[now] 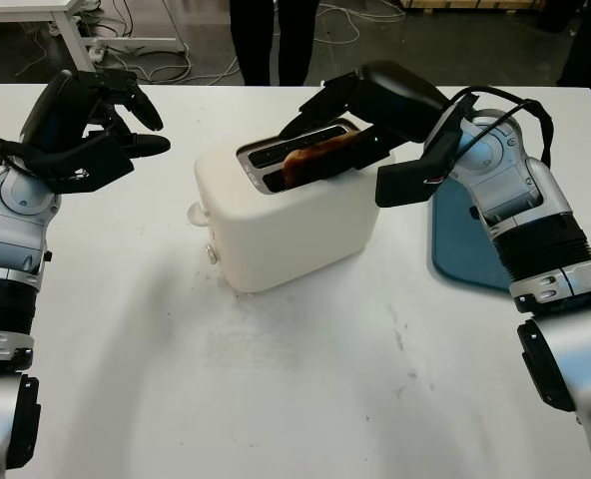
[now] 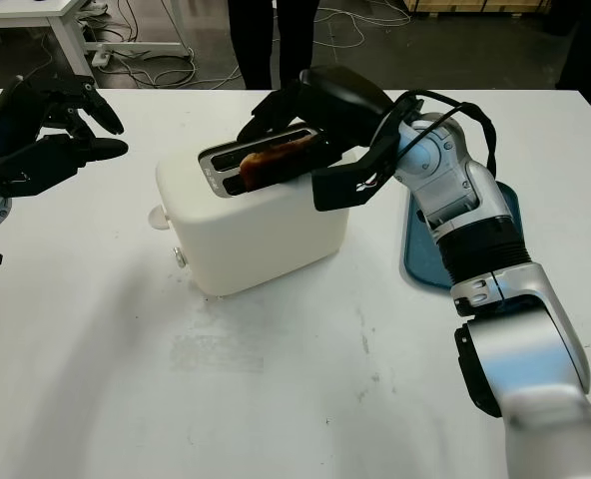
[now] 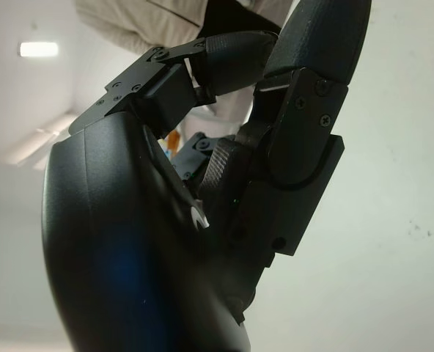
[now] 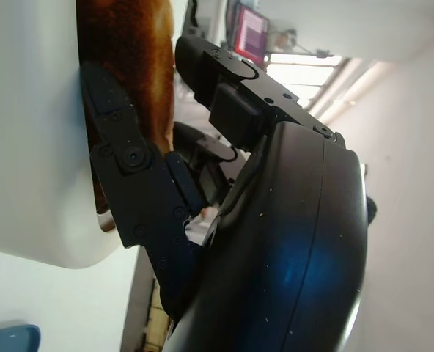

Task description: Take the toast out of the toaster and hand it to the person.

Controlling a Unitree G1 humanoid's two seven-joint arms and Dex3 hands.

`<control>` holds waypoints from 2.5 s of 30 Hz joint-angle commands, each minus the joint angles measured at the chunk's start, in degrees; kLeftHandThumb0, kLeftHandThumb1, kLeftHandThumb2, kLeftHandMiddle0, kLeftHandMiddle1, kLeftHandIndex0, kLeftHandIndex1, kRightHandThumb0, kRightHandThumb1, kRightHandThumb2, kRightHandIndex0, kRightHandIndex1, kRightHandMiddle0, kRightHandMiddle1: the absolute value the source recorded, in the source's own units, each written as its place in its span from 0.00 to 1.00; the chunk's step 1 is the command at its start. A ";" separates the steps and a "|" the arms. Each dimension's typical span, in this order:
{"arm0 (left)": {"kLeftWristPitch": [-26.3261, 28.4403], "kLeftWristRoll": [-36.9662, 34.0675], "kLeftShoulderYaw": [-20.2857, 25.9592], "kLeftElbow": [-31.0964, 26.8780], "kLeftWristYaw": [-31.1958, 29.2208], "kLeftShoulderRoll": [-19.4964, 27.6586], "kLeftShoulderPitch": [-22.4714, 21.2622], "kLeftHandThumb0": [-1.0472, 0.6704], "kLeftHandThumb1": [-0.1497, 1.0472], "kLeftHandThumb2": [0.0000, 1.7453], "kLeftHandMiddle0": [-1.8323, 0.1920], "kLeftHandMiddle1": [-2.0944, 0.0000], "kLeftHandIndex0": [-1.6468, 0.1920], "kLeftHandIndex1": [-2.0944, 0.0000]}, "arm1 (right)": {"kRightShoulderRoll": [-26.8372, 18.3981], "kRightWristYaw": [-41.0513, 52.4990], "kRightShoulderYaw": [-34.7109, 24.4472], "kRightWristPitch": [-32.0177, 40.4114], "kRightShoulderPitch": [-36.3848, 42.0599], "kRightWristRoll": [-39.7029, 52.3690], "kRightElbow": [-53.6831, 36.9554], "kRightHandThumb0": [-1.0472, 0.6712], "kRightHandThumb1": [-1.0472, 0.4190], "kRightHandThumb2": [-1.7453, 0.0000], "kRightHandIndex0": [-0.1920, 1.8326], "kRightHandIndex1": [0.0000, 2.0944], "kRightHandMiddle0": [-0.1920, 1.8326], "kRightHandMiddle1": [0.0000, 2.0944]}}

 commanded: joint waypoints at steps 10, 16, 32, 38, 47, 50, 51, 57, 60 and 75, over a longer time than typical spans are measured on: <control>-0.07 -0.05 0.47 -0.52 0.43 0.36 1.02 0.00 0.84 0.00 0.43 0.44 0.45 0.43 | -0.50 -2.42 1.36 -4.31 -1.33 -2.09 3.65 0.45 0.20 0.99 0.43 0.36 0.57 0.01; -0.94 0.06 0.52 0.12 0.86 0.44 1.02 0.00 0.86 0.00 0.43 0.44 0.46 0.42 | -1.31 -1.16 1.10 -4.16 -1.11 -1.63 3.00 0.47 0.16 0.99 0.51 0.43 0.63 0.04; -0.26 0.31 0.34 -0.60 0.68 0.49 1.14 0.00 0.85 0.00 0.43 0.43 0.46 0.42 | -8.04 -16.36 7.71 -8.42 -1.69 -21.38 -2.24 0.23 0.09 0.71 0.66 0.83 0.56 0.71; 0.45 -0.03 0.42 -1.12 0.18 0.48 1.28 0.00 0.85 0.00 0.43 0.44 0.47 0.41 | -8.01 -19.93 8.32 -8.98 -2.18 -22.04 -0.42 0.31 0.09 0.70 0.65 0.83 0.53 0.83; -0.38 0.21 0.37 -0.66 0.76 0.39 1.32 0.00 0.85 0.00 0.43 0.44 0.47 0.41 | -6.09 -25.55 6.65 -9.62 -3.75 -19.23 5.53 0.32 0.09 0.72 0.65 0.83 0.51 0.83; -0.07 0.31 0.35 -0.75 0.75 0.43 1.37 0.00 0.85 0.00 0.43 0.44 0.47 0.41 | -5.46 -23.96 4.67 -9.27 -5.04 -15.19 7.72 0.31 0.09 0.74 0.64 0.83 0.50 0.83; -0.08 0.30 0.34 -0.73 0.71 0.45 1.35 0.00 0.85 0.00 0.43 0.44 0.47 0.41 | -5.37 -22.63 3.92 -9.48 -5.76 -13.31 8.74 0.31 0.09 0.73 0.63 0.83 0.50 0.83; -0.94 0.43 0.18 0.01 0.78 0.58 1.13 0.00 0.85 0.00 0.43 0.44 0.47 0.41 | -4.61 -14.55 -1.66 -12.30 -10.16 -0.35 17.15 0.33 0.09 0.74 0.58 0.83 0.45 0.83; -0.59 0.78 0.02 -0.07 0.80 0.69 1.04 0.00 0.86 0.00 0.43 0.43 0.47 0.41 | -4.64 -11.10 -4.17 -12.98 -12.63 4.21 21.31 0.31 0.09 0.72 0.55 0.83 0.42 0.83; -0.30 0.07 0.24 -0.05 0.41 0.43 0.96 0.00 0.85 0.00 0.43 0.44 0.46 0.42 | -4.89 -13.26 -9.97 -6.69 -18.37 7.72 33.44 0.30 0.09 0.74 0.57 0.83 0.47 0.83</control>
